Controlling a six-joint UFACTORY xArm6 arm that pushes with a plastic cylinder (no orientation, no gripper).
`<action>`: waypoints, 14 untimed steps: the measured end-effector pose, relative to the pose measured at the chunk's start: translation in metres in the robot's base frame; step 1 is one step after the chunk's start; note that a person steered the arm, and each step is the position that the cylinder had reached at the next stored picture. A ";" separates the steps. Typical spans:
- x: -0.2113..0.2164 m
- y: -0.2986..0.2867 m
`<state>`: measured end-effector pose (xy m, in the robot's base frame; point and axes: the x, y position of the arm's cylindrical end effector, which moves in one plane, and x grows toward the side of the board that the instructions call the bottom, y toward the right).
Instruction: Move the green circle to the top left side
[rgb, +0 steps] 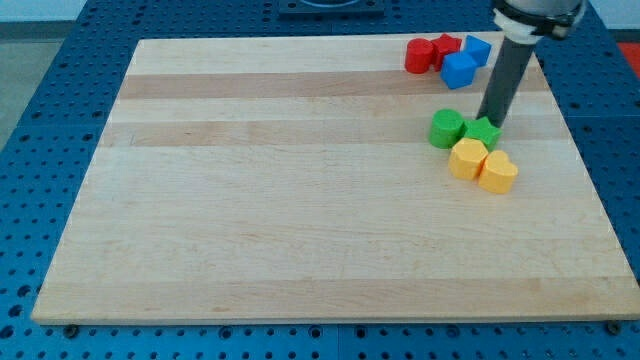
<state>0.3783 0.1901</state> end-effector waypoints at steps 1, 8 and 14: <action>0.001 -0.028; 0.099 -0.216; 0.079 -0.217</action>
<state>0.4570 -0.0267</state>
